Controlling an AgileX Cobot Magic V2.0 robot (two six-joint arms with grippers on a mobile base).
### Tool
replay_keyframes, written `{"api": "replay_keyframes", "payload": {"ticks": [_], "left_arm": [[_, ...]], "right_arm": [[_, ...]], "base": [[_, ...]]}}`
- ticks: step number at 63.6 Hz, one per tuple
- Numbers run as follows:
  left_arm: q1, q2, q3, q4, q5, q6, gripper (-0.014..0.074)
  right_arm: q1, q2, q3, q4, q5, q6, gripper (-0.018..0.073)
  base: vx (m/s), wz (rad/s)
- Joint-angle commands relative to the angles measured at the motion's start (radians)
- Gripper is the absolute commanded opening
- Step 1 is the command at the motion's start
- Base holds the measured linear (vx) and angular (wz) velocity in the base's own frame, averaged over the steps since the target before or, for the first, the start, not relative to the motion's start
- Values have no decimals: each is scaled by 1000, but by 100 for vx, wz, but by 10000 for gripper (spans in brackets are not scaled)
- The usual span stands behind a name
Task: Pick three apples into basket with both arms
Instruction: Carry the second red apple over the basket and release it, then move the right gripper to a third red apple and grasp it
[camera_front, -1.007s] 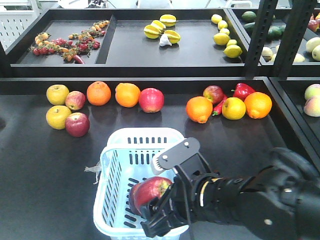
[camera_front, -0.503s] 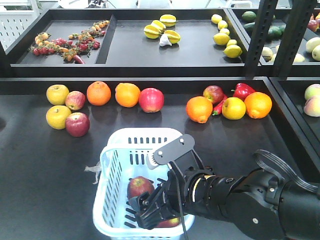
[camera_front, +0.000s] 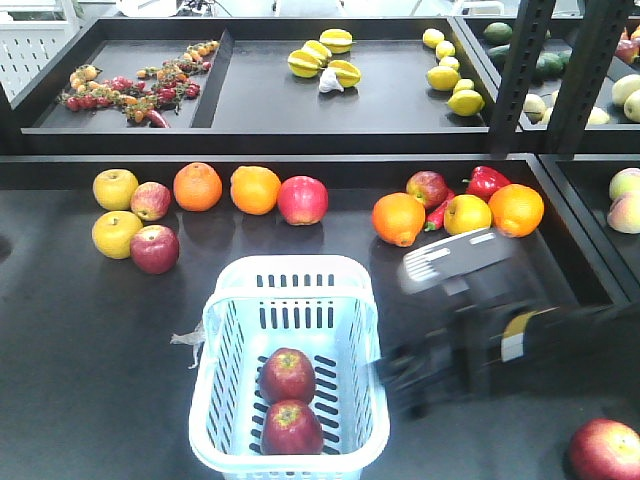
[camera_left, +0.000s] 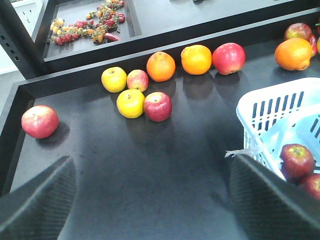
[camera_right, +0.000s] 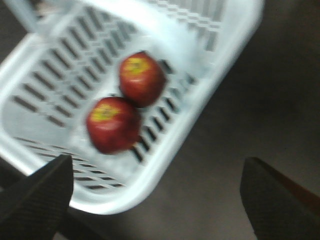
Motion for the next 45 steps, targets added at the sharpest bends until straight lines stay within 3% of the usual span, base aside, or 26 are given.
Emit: {"api": "replay_keyframes", "payload": {"ticks": [1,10,23,32,45], "left_arm": [[-1,7,-22,27,-62,-12,593],[-1,7,-22,27,-62,-12,593],[-1,7,-22,27,-62,-12,593],[-1,7,-22,27,-62,-12,593],[-1,7,-22,27,-62,-12,593]], "right_arm": [[-123,-56,-29,-69,64,-6,635],[-330,-51,-26,-172,176,0,630],[-556,-28,-26,-259,189,17,623],[-658,20,-26,-275,195,17,620],[-721,119,-26,-264,194,17,617]], "base": [[0,0],[0,0],[0,0],[0,0],[0,0]]}}
